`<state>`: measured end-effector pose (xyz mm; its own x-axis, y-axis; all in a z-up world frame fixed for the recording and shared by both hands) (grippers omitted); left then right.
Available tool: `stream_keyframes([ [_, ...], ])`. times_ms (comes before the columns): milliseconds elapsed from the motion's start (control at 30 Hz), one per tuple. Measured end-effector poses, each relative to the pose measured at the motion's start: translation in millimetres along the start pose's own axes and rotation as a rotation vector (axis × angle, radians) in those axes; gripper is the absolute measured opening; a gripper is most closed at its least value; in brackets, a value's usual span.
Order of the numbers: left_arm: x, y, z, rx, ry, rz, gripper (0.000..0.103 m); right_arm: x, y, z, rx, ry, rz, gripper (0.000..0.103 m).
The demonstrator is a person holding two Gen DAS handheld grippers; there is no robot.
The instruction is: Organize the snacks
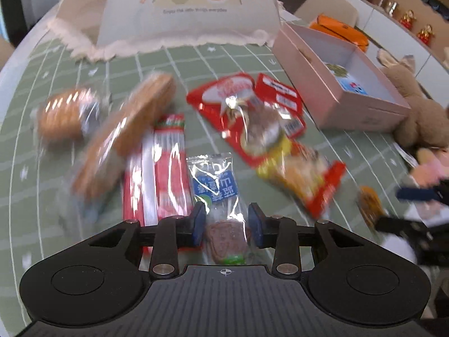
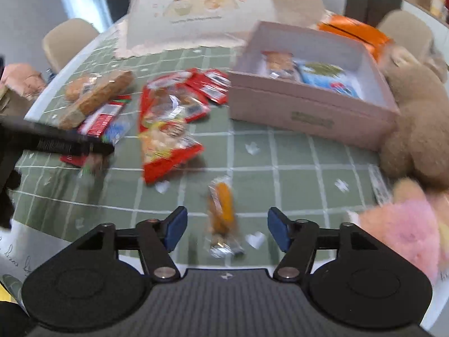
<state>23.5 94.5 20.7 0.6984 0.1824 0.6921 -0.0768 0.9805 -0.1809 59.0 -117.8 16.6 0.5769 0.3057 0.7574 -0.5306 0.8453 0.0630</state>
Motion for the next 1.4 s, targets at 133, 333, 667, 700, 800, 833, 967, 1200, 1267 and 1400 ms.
stream_keyframes([
  [133,-18,10,25,-0.019,-0.011,0.084,0.037,14,25,-5,0.031,-0.051,0.092,0.079],
  [333,-33,7,35,-0.005,0.007,0.068,0.036,31,55,-21,0.082,-0.055,0.15,0.079],
  [667,-36,-21,25,-0.006,0.015,-0.03,0.039,28,39,-14,0.041,-0.05,0.124,0.079],
  [700,-34,-22,22,-0.001,0.012,-0.036,0.04,27,34,-15,0.034,-0.046,0.111,0.079],
  [800,-28,-27,15,0.0,0.014,-0.065,0.041,23,22,-19,0.024,-0.024,0.075,0.079],
  [833,-27,-28,14,0.001,0.021,-0.062,0.04,22,21,-20,0.026,-0.019,0.078,0.079],
  [967,-34,-20,25,-0.002,0.044,-0.003,0.04,28,28,-27,0.052,-0.043,0.162,0.079],
  [1200,-48,-13,43,0.026,0.059,-0.002,0.04,49,52,-76,0.139,-0.001,0.223,0.083],
  [1267,-50,-13,45,0.024,0.056,-0.017,0.04,51,53,-94,0.145,0.055,0.185,0.083],
  [1400,-53,-19,45,0.028,0.055,-0.055,0.04,50,57,-89,0.122,0.075,0.174,0.056],
])
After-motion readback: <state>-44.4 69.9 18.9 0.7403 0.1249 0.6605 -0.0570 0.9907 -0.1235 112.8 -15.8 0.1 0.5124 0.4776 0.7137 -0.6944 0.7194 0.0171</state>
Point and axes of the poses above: each gripper's, at about its wrist camera, not at the fingertips, and z roughly against the way its jaws point, y to its left, x to its top, the point moved 2 cm from there along -z, roughly the way its jaws point, and after that the axes turned 13 degrees about -y, right-handed, at the moved point
